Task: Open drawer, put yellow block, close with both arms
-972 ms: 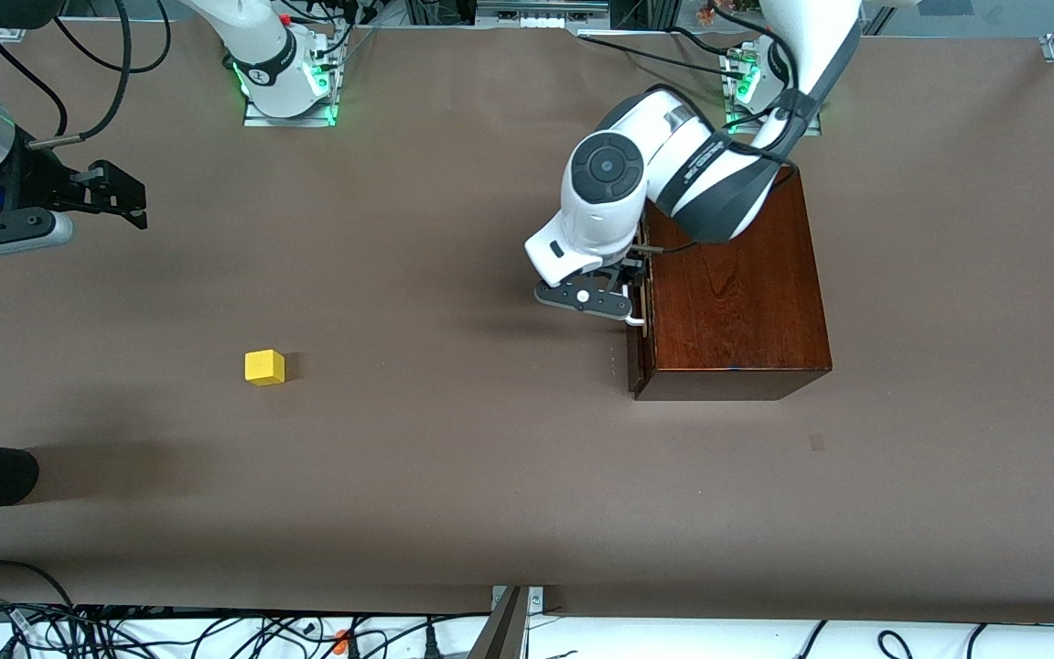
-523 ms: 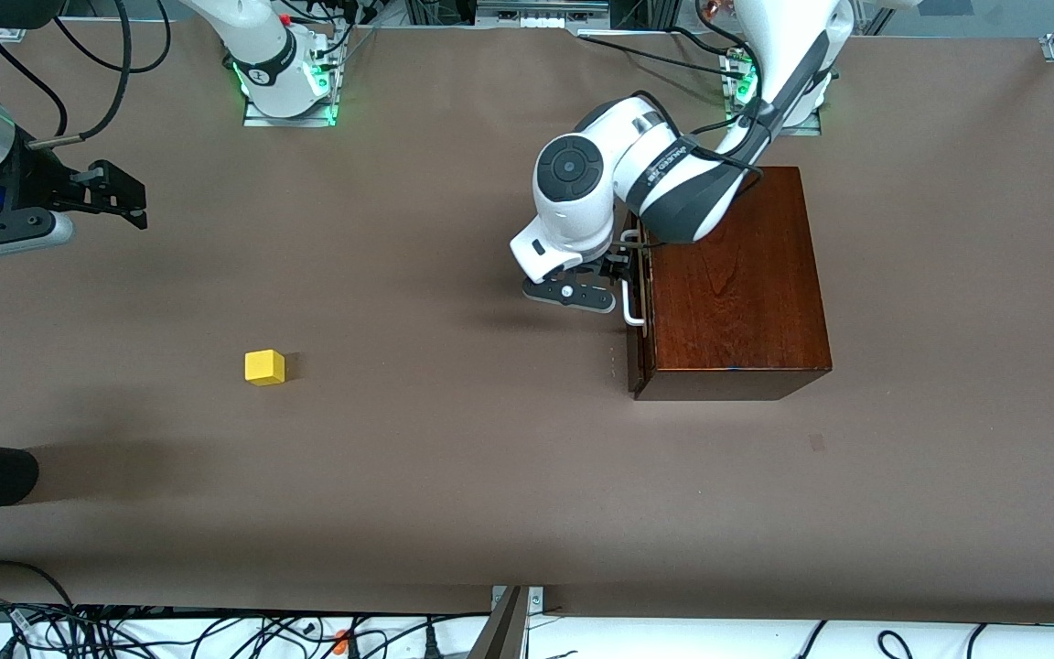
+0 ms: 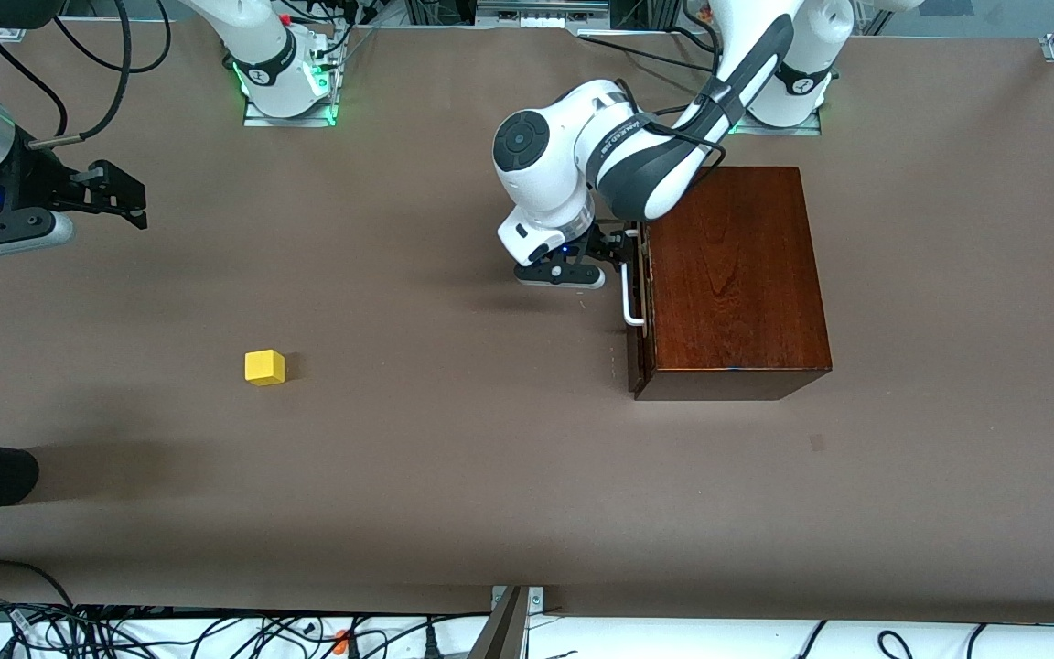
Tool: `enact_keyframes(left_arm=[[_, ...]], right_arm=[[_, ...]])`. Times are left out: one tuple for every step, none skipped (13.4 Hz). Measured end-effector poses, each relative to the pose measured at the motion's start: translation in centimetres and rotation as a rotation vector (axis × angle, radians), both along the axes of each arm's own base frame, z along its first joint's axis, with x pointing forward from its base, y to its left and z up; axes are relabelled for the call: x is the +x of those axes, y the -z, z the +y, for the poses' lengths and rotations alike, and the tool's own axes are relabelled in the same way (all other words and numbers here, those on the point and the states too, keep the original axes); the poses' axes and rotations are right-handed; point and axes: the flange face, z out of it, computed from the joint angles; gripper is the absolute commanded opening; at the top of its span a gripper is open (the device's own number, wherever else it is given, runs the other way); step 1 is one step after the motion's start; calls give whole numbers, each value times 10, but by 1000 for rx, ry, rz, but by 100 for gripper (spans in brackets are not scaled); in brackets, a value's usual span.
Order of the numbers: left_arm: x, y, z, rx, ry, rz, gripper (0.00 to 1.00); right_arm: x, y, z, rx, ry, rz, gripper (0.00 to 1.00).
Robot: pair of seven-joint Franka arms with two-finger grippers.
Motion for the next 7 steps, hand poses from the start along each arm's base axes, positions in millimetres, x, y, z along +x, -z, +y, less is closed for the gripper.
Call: enact_keyframes(left_arm=[[2, 6, 2, 12, 3, -1, 100], [3, 11, 4, 21, 4, 2, 100], [4, 15, 6, 25, -1, 6, 100], [7, 18, 9, 27, -7, 8, 100], [9, 19, 11, 28, -12, 9, 100], [10, 20, 12, 28, -12, 10, 100], [10, 23, 11, 27, -11, 11, 100]], right_arm=[[0, 0, 0, 0, 0, 0, 100], [0, 0, 0, 0, 0, 0, 100], [0, 0, 0, 0, 0, 0, 100], [0, 0, 0, 0, 0, 0, 100], [0, 0, 0, 0, 0, 0, 100], [0, 0, 0, 0, 0, 0, 100], [0, 0, 0, 0, 0, 0, 100]])
